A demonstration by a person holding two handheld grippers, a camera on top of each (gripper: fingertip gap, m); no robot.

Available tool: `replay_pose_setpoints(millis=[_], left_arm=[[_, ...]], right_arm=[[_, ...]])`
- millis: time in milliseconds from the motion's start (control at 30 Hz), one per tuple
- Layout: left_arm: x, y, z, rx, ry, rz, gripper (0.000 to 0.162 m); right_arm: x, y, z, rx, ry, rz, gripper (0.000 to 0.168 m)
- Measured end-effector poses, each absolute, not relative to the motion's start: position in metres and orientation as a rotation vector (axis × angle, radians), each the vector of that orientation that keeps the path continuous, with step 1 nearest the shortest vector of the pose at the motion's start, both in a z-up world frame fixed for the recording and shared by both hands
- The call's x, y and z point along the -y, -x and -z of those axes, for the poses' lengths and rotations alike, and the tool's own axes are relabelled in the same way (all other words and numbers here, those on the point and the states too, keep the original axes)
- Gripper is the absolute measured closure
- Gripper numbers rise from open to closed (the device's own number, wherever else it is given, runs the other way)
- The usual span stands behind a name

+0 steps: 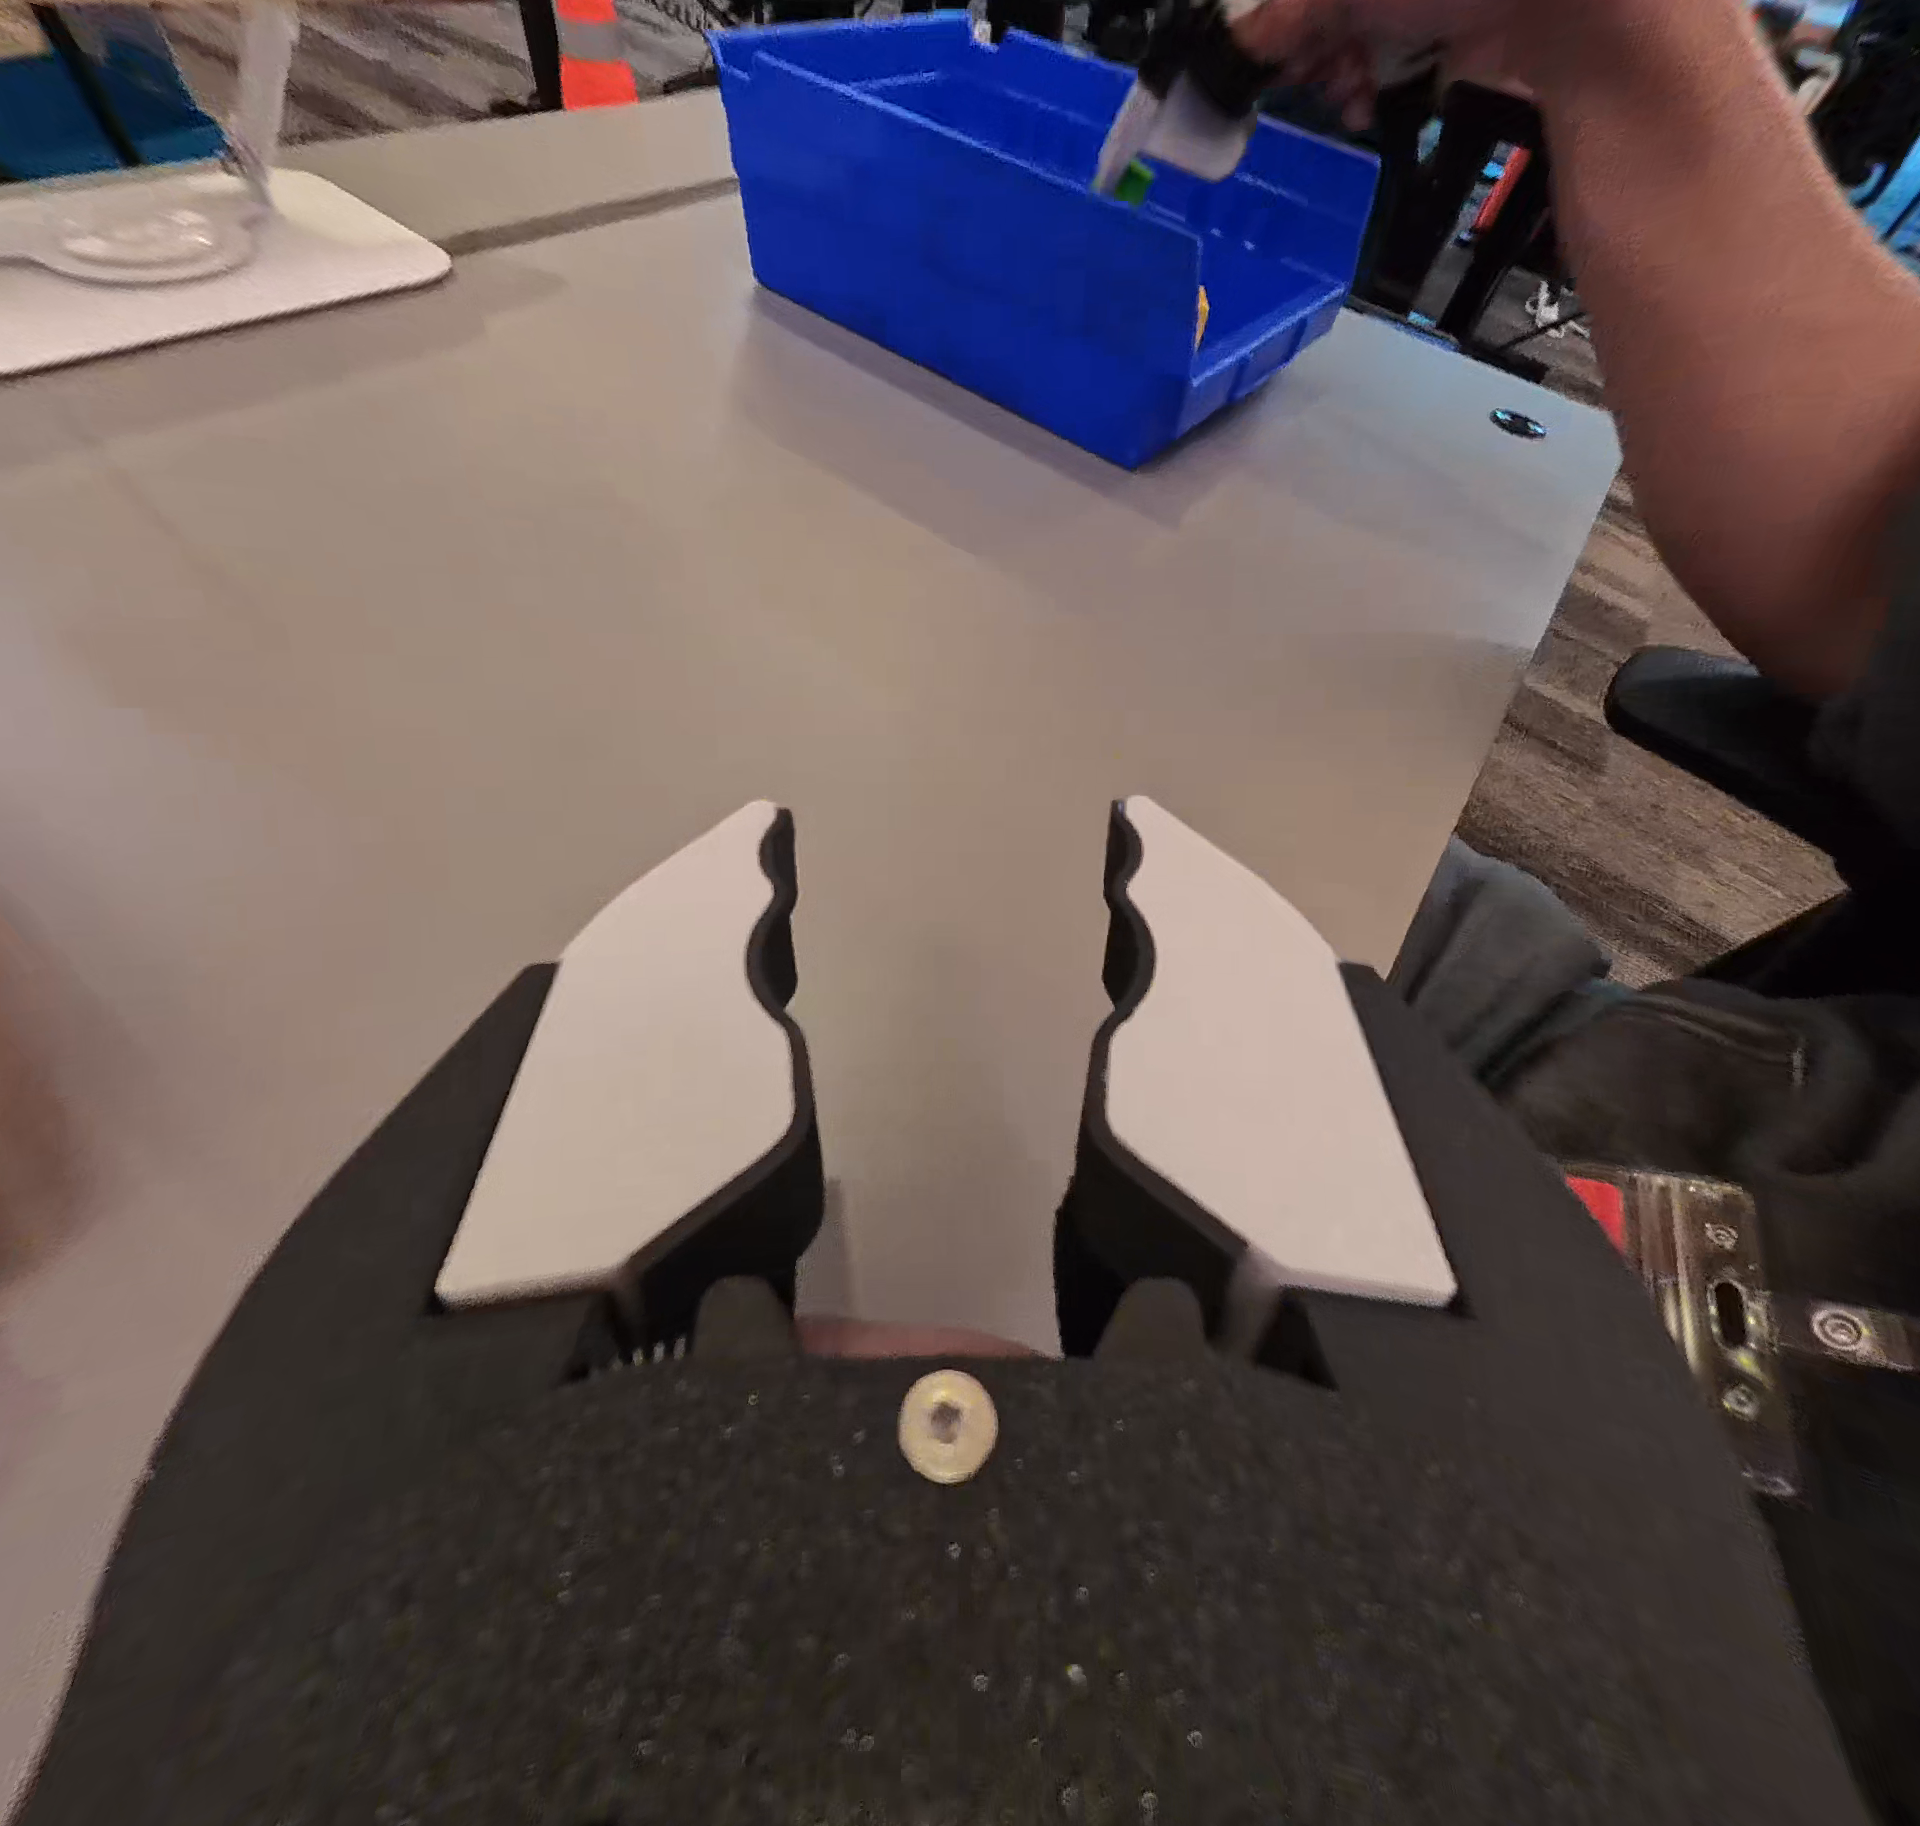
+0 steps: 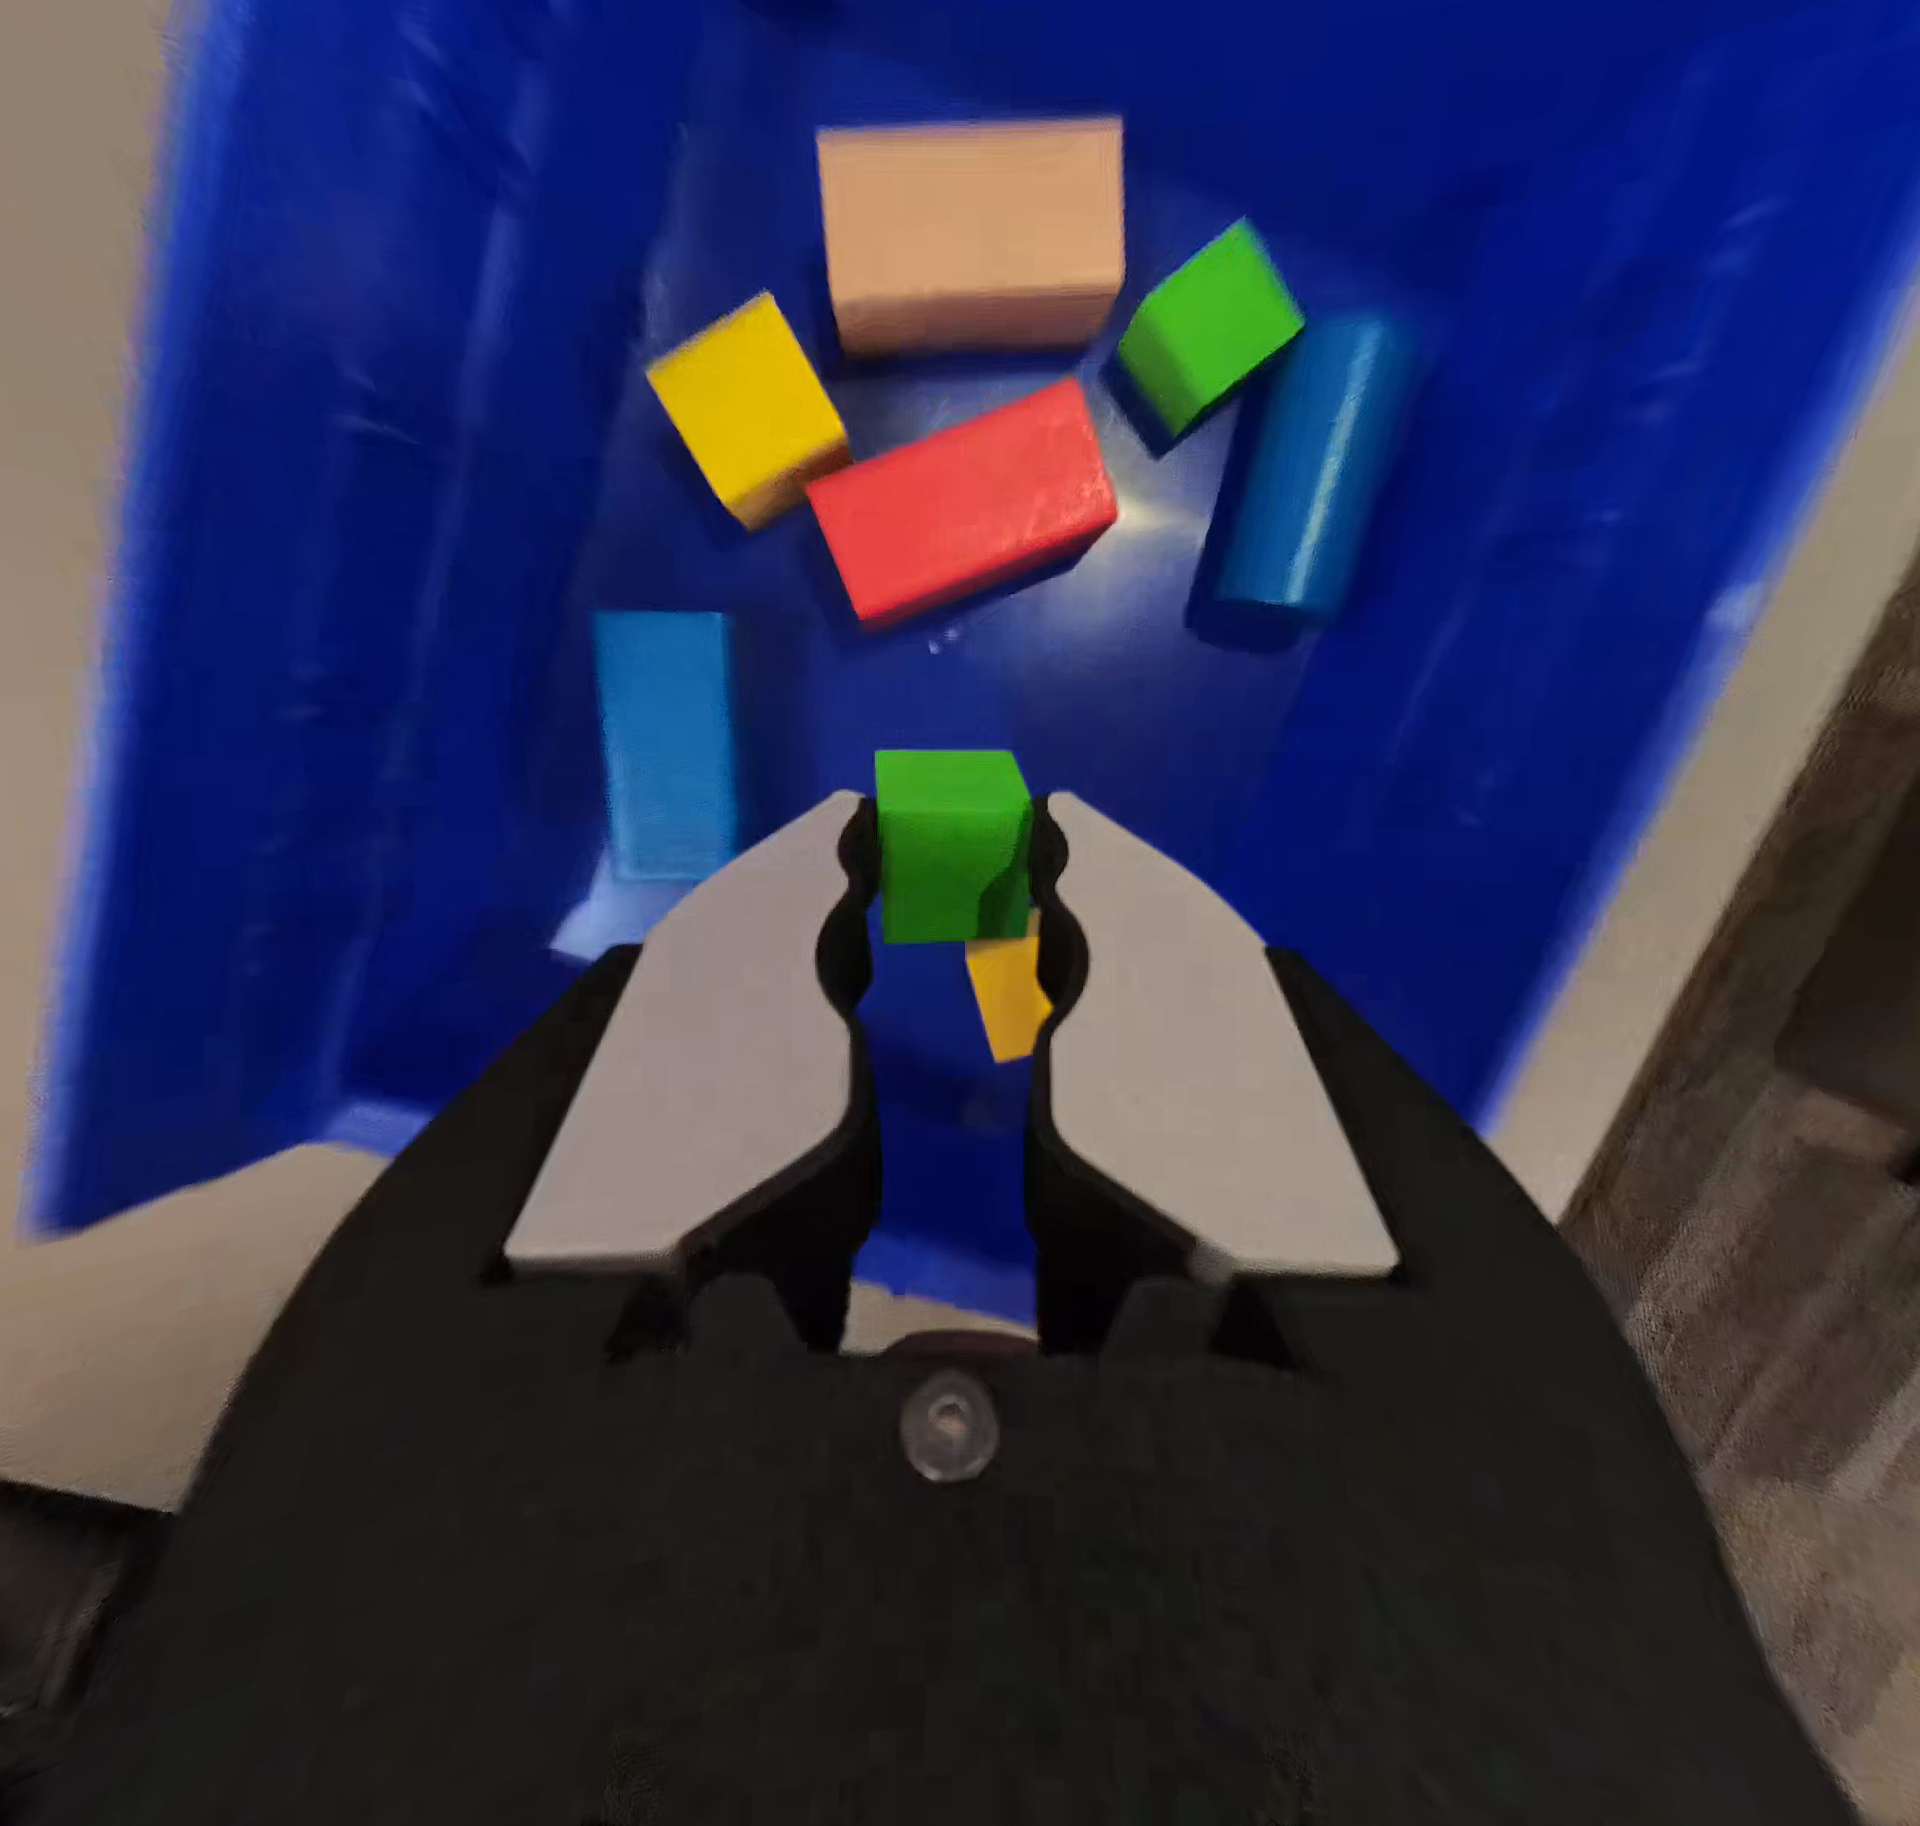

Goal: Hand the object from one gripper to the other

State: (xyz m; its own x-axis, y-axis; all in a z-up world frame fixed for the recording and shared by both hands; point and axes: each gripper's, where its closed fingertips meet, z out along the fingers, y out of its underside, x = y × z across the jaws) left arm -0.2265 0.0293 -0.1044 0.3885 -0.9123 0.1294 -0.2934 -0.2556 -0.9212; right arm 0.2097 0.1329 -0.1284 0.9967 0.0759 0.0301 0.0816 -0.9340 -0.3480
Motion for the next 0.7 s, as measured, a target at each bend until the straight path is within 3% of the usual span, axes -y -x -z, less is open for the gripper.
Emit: replay_pose_setpoints(millis=[100, 333, 367, 400, 433, 500, 567, 700], left_arm=[[-0.03, 0.227, 0.111, -1.097, 1.765, 0.82, 0.104], [-0.028, 0.228, 0.121, -1.147, 1.783, 0.774, 0.102], [-0.029, 0.229, 0.121, -1.146, 1.785, 0.77, 0.102], [-0.029, 0.229, 0.121, -1.144, 1.789, 0.764, 0.101], [-0.031, 0.23, 0.122, -1.14, 1.797, 0.753, 0.101], [-0.037, 0.236, 0.125, -1.115, 1.84, 0.718, 0.102], [-0.047, 0.247, 0.127, -1.062, 1.921, 0.694, 0.11], [-0.068, 0.274, 0.097, -0.911, 1.965, 0.815, 0.106]], right_arm=[[-0.135, -0.212, 0.164, 0.175, 2.926, 0.116, 0.14], [-0.147, -0.2, 0.19, 0.247, 2.954, 0.117, 0.14], [-0.147, -0.201, 0.189, 0.25, 2.941, 0.119, 0.139], [-0.147, -0.205, 0.185, 0.254, 2.926, 0.149, 0.124], [-0.144, -0.209, 0.177, 0.252, 2.912, 0.182, 0.111], [-0.138, -0.213, 0.139, 0.224, 2.813, 0.229, 0.105], [-0.134, -0.203, 0.083, 0.194, 2.608, 0.215, 0.109], [-0.099, -0.098, 0.015, 0.394, 2.111, -0.25, 0.113]])
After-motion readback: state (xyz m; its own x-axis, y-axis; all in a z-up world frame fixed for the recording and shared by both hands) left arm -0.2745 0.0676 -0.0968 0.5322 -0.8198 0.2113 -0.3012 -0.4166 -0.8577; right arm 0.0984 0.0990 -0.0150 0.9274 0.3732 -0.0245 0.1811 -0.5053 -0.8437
